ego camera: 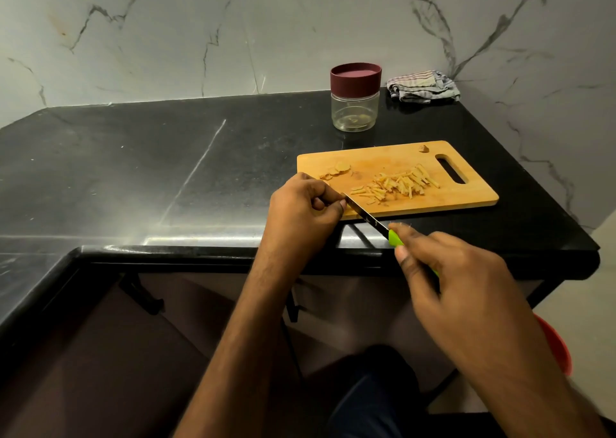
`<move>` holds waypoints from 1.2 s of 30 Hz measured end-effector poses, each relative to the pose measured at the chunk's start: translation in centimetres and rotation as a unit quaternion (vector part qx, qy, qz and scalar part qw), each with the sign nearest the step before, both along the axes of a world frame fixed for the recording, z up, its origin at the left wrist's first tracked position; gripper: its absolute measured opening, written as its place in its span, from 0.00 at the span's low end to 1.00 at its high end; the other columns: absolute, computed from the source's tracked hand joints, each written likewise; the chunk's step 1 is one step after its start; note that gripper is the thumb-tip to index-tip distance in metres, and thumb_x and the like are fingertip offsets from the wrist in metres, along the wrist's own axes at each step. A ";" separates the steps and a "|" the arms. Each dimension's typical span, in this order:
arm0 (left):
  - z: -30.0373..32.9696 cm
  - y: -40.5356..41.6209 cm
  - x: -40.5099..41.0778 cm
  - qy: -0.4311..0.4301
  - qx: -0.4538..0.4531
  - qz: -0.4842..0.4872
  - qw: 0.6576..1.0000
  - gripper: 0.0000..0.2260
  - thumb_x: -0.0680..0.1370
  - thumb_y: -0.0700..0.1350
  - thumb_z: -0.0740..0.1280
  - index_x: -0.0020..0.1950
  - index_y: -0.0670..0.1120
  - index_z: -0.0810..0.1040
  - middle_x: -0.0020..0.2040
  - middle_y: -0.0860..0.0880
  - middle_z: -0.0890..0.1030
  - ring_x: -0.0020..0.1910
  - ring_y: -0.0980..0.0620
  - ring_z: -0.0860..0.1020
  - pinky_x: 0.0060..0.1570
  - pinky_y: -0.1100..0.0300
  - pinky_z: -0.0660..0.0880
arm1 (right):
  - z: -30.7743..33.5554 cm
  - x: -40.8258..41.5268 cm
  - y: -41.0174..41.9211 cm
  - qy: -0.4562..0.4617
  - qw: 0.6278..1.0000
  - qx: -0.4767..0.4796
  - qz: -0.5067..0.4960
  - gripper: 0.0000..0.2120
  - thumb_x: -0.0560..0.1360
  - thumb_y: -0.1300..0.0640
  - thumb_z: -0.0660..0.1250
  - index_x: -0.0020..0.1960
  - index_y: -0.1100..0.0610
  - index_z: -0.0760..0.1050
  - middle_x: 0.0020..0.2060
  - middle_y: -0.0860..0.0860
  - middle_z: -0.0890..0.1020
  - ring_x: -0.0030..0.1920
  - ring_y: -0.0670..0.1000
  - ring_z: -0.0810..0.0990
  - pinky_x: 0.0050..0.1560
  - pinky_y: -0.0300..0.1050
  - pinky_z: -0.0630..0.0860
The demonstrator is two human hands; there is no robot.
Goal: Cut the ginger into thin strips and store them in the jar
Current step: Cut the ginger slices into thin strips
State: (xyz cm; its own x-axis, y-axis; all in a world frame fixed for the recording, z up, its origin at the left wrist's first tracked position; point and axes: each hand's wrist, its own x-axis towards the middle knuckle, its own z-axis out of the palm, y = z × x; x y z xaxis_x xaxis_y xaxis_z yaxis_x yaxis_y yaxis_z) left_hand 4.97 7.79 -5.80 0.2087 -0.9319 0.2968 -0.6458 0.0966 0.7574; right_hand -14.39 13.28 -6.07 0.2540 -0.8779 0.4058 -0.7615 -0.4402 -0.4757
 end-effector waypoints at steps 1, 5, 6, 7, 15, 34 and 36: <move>0.0 0.0 0.0 0.002 -0.001 -0.001 1.000 0.03 0.76 0.44 0.74 0.43 0.51 0.84 0.46 0.55 0.77 0.40 0.58 0.74 0.39 0.74 0.70 | 0.0 0.3 -0.2 0.003 1.000 -0.001 0.000 0.19 0.77 0.48 0.58 0.66 0.48 0.74 0.33 0.44 0.73 0.32 0.42 0.72 0.28 0.39 0.70; 0.1 0.1 -0.1 0.006 -0.001 0.003 1.000 0.06 0.75 0.44 0.74 0.40 0.53 0.82 0.46 0.55 0.77 0.38 0.59 0.73 0.38 0.71 0.69 | -0.2 0.7 -0.8 0.022 1.000 0.015 0.001 0.21 0.77 0.46 0.56 0.68 0.44 0.71 0.34 0.44 0.72 0.33 0.42 0.71 0.29 0.39 0.69; 0.1 0.2 -0.2 0.007 0.000 0.003 1.000 0.07 0.75 0.44 0.74 0.39 0.54 0.82 0.46 0.55 0.77 0.39 0.59 0.73 0.39 0.70 0.70 | -0.1 0.4 -0.7 0.020 1.000 0.016 0.000 0.21 0.76 0.46 0.57 0.68 0.43 0.71 0.33 0.44 0.72 0.33 0.42 0.71 0.29 0.38 0.68; 0.2 0.2 -0.2 0.008 0.002 0.003 1.000 0.07 0.76 0.44 0.74 0.39 0.54 0.81 0.46 0.55 0.77 0.40 0.58 0.73 0.40 0.69 0.70 | 0.0 0.0 -0.5 0.018 1.000 0.015 -0.002 0.20 0.76 0.46 0.58 0.68 0.42 0.71 0.33 0.44 0.72 0.33 0.42 0.71 0.29 0.37 0.66; -0.3 0.2 -0.4 -0.013 -0.025 -0.011 1.000 0.05 0.77 0.44 0.72 0.47 0.54 0.79 0.47 0.56 0.73 0.44 0.58 0.73 0.43 0.66 0.71 | 0.2 -1.2 -0.2 0.044 0.998 0.017 -0.029 0.20 0.75 0.49 0.64 0.66 0.37 0.71 0.37 0.43 0.70 0.37 0.43 0.70 0.32 0.41 0.70; 0.0 0.2 -0.4 -0.022 0.003 0.041 0.999 0.04 0.76 0.48 0.74 0.49 0.52 0.81 0.50 0.54 0.75 0.43 0.60 0.74 0.38 0.73 0.69 | 0.0 -0.7 -0.4 -0.029 0.999 -0.017 -0.010 0.20 0.77 0.46 0.58 0.67 0.48 0.74 0.36 0.43 0.73 0.33 0.39 0.70 0.30 0.31 0.62; 0.0 0.2 -0.4 -0.017 0.007 0.041 0.999 0.04 0.76 0.49 0.74 0.43 0.54 0.80 0.49 0.54 0.75 0.42 0.58 0.74 0.38 0.70 0.67 | 0.0 -0.5 -0.3 -0.032 0.999 -0.016 -0.001 0.21 0.77 0.45 0.57 0.67 0.50 0.75 0.36 0.42 0.75 0.34 0.39 0.71 0.31 0.30 0.63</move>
